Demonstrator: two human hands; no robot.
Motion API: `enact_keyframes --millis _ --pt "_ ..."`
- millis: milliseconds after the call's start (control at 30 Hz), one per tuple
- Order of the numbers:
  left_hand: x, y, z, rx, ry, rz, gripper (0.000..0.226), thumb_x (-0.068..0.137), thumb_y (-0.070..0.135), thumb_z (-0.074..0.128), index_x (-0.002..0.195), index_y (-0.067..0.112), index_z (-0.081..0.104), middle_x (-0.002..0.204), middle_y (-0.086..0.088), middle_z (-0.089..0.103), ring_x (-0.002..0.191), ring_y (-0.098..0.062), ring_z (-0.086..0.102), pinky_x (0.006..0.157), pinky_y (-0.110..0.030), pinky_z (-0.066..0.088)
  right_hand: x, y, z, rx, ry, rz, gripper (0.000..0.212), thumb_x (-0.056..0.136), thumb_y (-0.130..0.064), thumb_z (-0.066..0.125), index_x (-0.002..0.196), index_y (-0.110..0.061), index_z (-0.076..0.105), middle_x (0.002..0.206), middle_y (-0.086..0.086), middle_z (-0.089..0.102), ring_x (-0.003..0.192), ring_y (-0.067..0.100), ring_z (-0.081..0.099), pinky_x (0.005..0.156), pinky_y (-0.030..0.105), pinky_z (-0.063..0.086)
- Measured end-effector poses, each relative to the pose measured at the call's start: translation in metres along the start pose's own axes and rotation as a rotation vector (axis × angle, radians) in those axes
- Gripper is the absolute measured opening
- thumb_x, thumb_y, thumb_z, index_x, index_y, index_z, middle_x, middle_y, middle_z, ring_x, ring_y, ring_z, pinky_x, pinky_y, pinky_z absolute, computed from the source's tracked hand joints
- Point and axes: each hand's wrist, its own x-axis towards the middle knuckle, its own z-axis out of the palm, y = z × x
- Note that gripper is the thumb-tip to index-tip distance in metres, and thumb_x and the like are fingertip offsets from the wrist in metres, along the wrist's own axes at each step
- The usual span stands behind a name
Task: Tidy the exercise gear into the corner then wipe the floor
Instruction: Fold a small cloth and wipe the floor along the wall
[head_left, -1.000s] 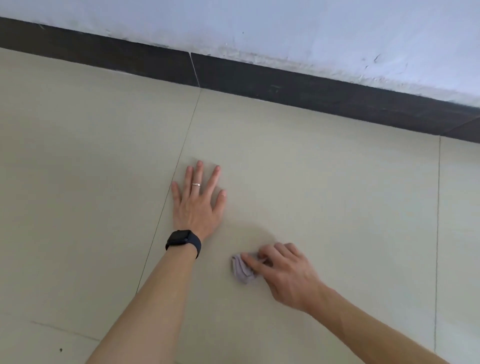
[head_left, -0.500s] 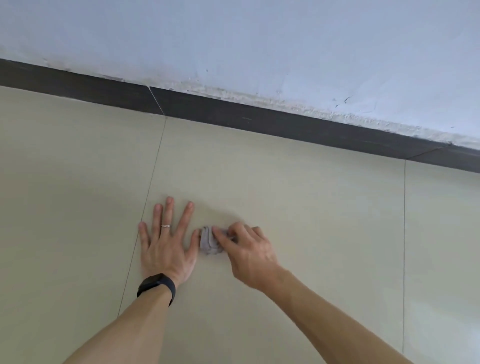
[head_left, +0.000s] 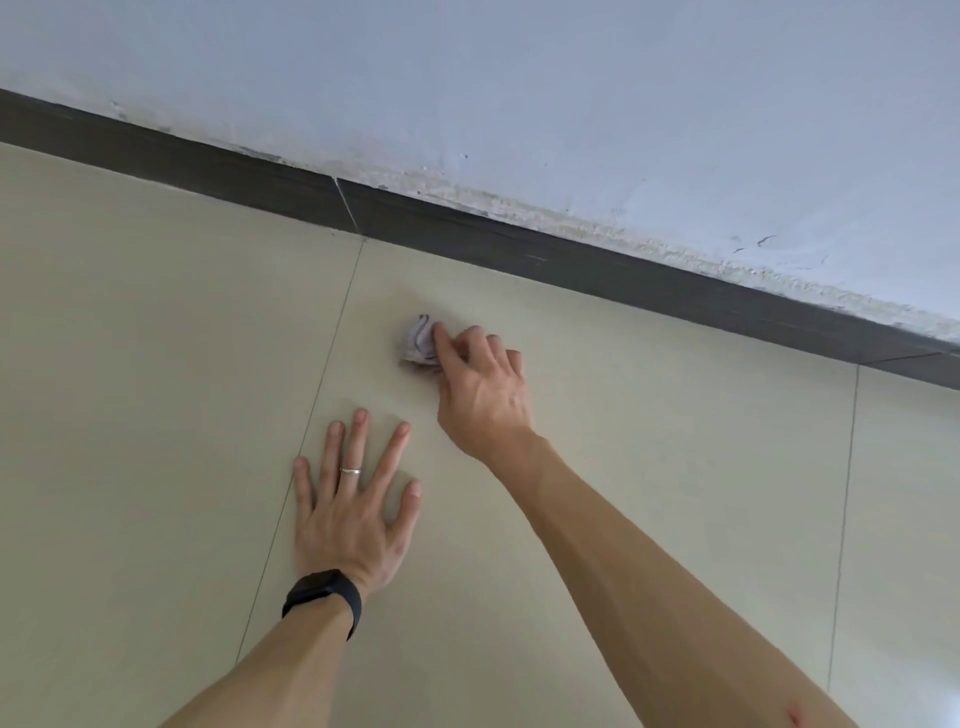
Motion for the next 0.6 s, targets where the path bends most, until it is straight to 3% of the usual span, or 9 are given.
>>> enact_keyframes --millis 67,133,200,267,333,500,600 --pt "-0.001 0.000 0.000 0.001 0.006 0.005 0.065 0.095 0.060 0.023 0.156 0.048 0.004 0.168 0.007 -0.006 0.154 -0.020 0.001 0.120 -0.051 0.000 -0.002 0.021 -0.008 -0.031 0.051 0.032 0.047 0.086 -0.024 0.058 0.133 -0.023 0.058 0.106 0.005 0.058 0.092 0.031 0.056 0.080 0.042 0.041" --pt "0.000 -0.001 0.001 0.009 0.018 0.005 0.065 0.095 0.061 0.024 0.156 0.047 0.004 0.168 0.007 -0.005 0.154 -0.020 0.001 0.120 -0.050 -0.001 -0.004 0.054 -0.019 -0.089 0.236 0.369 0.043 0.087 -0.026 0.057 0.130 -0.028 0.061 0.107 0.003 0.058 0.095 0.027 0.055 0.082 0.039 0.036" --pt "-0.001 -0.002 0.002 0.006 0.032 0.004 0.066 0.095 0.061 0.024 0.156 0.047 0.004 0.168 0.006 -0.004 0.154 -0.020 0.000 0.121 -0.050 -0.002 0.006 0.083 -0.029 0.000 0.348 0.793 0.041 0.088 -0.024 0.053 0.127 -0.032 0.062 0.113 0.002 0.055 0.106 0.024 0.050 0.087 0.037 0.028" --pt "0.000 -0.001 0.003 0.002 0.044 0.008 0.066 0.095 0.061 0.024 0.156 0.047 0.004 0.168 0.006 -0.004 0.154 -0.019 0.000 0.121 -0.051 -0.001 0.024 0.082 -0.028 0.042 0.343 1.002 0.040 0.089 -0.022 0.048 0.125 -0.030 0.063 0.118 0.002 0.051 0.112 0.024 0.045 0.088 0.037 0.025" --pt "0.000 -0.002 0.003 -0.007 0.047 0.013 0.065 0.095 0.061 0.025 0.156 0.047 0.005 0.168 0.006 -0.005 0.154 -0.019 -0.001 0.121 -0.052 0.001 0.030 0.057 -0.017 -0.009 0.293 0.875 0.042 0.090 -0.022 0.048 0.130 -0.027 0.061 0.119 0.004 0.051 0.111 0.026 0.045 0.087 0.038 0.028" --pt "-0.002 -0.002 0.003 -0.015 0.052 0.009 0.066 0.094 0.060 0.027 0.156 0.048 0.005 0.168 0.007 -0.006 0.154 -0.019 0.000 0.121 -0.053 0.002 0.028 0.017 -0.008 -0.085 0.083 0.117 0.044 0.087 -0.021 0.055 0.131 -0.024 0.062 0.108 0.008 0.057 0.096 0.032 0.051 0.078 0.042 0.042" --pt "-0.001 -0.002 0.001 -0.024 0.026 0.014 0.065 0.095 0.061 0.024 0.155 0.049 0.003 0.167 0.008 -0.011 0.154 -0.019 -0.003 0.121 -0.053 0.001 -0.023 0.024 -0.018 -0.076 0.016 -0.019 0.044 0.087 -0.022 0.059 0.131 -0.028 0.063 0.107 0.005 0.058 0.092 0.031 0.052 0.076 0.040 0.041"
